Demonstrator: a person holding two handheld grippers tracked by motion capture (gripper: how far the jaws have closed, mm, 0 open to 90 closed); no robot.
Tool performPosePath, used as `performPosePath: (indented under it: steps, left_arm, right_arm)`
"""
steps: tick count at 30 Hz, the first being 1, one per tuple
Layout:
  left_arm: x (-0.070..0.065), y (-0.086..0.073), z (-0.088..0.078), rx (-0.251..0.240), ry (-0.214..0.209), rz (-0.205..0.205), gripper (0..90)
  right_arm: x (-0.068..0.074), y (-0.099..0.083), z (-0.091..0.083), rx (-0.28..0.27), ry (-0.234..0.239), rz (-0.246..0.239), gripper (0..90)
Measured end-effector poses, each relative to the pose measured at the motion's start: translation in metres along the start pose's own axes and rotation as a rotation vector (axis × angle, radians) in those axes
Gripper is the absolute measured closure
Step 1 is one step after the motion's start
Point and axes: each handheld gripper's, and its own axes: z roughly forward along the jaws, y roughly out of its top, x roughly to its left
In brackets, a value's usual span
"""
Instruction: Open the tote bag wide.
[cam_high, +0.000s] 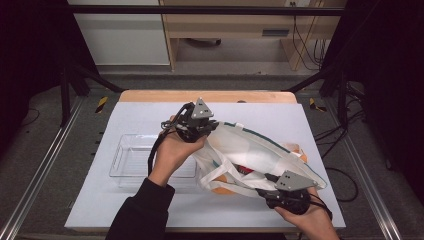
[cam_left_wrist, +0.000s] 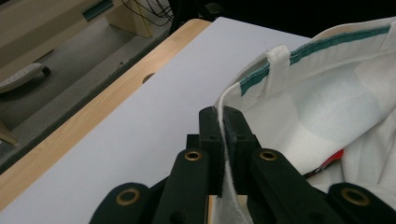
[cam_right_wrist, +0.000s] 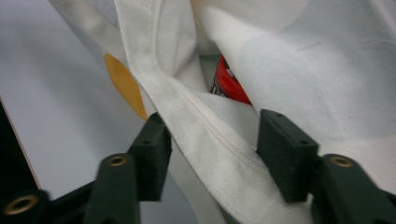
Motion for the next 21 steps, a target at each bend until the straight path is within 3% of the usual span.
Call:
performPosePath:
  steps: [6,9,15,21]
  left_arm:
    - [0.0,-0.002,-0.002,0.0,-0.004,-0.002,87.5]
    - [0.0,-0.003,-0.004,-0.002,-0.003,-0.008,87.5]
    - [0.003,-0.008,-0.008,-0.002,0.0,-0.021,87.5]
    - [0.007,-0.017,-0.01,-0.003,-0.005,-0.046,87.4]
  right_arm:
    - [-0.002,-0.001,0.0,0.026,0.007,0.02,78.9]
    - [-0.003,0.0,-0.002,0.014,0.004,0.037,82.9]
    - [-0.005,0.01,-0.019,-0.062,-0.01,0.068,86.1]
    - [0.011,0.01,-0.028,-0.067,0.046,0.019,86.3]
